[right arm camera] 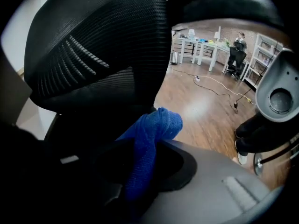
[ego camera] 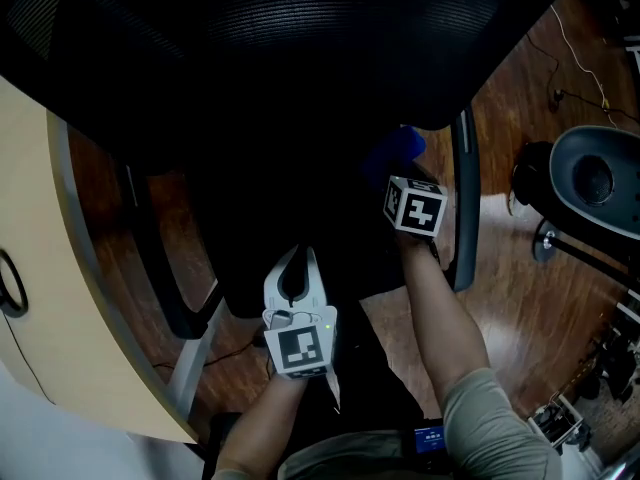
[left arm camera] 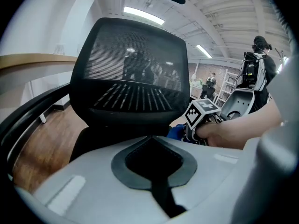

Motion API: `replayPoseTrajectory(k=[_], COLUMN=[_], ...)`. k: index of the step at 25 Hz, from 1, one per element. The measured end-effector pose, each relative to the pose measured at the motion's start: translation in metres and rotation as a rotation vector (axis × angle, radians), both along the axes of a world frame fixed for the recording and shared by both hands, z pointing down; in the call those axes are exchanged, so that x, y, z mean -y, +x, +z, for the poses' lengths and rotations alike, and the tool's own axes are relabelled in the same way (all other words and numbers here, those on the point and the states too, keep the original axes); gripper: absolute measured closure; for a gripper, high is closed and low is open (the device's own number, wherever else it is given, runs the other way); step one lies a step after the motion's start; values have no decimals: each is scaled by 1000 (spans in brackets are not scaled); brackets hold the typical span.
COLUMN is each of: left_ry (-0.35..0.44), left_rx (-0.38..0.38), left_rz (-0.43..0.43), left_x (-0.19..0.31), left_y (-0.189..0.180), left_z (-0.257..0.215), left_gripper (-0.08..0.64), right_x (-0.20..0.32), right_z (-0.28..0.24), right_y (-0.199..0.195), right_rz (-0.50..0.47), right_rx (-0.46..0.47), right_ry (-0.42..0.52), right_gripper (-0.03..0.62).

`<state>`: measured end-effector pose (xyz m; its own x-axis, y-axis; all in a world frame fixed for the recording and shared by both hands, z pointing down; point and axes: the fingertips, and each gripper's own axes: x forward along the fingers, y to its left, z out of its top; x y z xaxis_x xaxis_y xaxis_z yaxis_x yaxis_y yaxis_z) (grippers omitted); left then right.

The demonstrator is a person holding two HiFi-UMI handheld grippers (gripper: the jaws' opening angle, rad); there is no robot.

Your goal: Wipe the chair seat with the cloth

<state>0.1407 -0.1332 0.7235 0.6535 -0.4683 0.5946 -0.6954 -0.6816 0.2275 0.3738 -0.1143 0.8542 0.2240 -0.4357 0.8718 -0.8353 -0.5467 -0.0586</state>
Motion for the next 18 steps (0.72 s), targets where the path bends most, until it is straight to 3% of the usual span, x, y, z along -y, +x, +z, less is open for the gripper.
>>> replayPoseTrajectory(k=[6,13,18], left_ry=[11,28,34], left_rx=[26,37,52], left_rz=[-127,-256,-235], left_x=[19,31,22], left_y=[-53,-135,-174], left_z=[-8,-16,-24], left_gripper=[555,555,555], right_x=[34,93,109], right_z=[-38,-63,-49], right_y=[-59,-224,-328], right_rz=[-111,-427,-614], right_rx=[1,112,254], right_ry=[117,245,226], right_gripper=[486,485,485])
